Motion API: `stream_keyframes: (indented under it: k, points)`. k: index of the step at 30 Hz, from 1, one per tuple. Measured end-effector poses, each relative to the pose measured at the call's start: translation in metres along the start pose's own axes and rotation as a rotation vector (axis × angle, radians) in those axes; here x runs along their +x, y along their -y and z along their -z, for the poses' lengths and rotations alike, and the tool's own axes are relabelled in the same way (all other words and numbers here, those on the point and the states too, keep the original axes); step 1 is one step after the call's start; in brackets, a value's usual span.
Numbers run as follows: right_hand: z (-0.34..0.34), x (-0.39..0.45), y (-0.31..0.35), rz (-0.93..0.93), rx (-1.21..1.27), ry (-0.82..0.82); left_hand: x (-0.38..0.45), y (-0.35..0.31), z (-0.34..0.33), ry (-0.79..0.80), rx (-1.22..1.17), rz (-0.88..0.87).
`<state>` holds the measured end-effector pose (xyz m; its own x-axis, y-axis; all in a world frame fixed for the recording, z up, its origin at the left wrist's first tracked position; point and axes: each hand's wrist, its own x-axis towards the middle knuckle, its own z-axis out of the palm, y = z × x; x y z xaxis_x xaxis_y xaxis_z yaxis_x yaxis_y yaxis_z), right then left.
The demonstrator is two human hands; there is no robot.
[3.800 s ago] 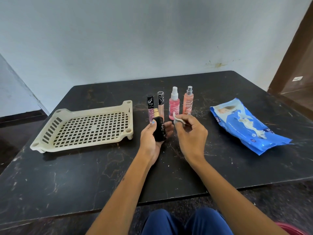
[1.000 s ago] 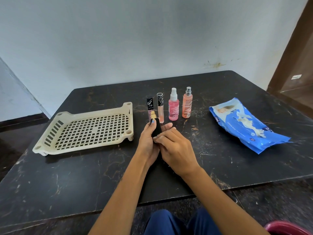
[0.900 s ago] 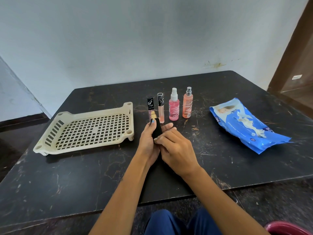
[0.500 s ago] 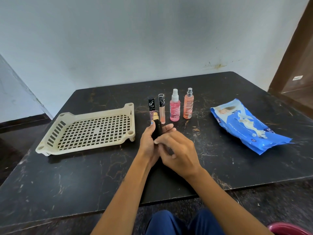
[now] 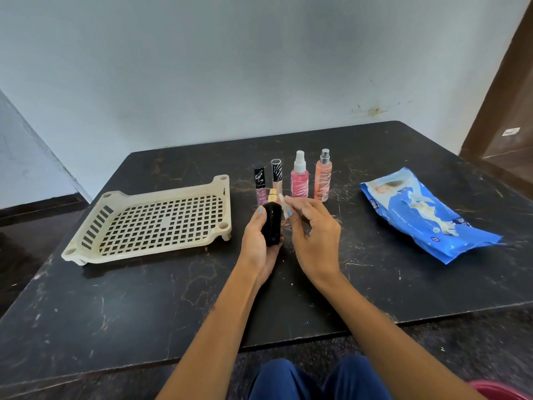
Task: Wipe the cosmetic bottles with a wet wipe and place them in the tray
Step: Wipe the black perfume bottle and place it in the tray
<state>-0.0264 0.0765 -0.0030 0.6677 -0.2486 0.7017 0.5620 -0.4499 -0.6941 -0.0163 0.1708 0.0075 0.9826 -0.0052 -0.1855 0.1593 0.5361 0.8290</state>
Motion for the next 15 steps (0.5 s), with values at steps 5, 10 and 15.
stream_keyframes:
  k: [5,10,15]
  points:
    - [-0.007,-0.006,-0.001,0.088,-0.009,0.114,-0.003,-0.003,-0.001,0.006,-0.102,0.039]
    - [-0.001,-0.018,0.004,0.226,0.024,0.174,-0.002,-0.002,0.003,-0.003,-0.120,0.117]
    - [-0.007,-0.014,-0.002,0.153,-0.023,0.052,-0.001,-0.003,-0.001,0.035,-0.109,0.068]
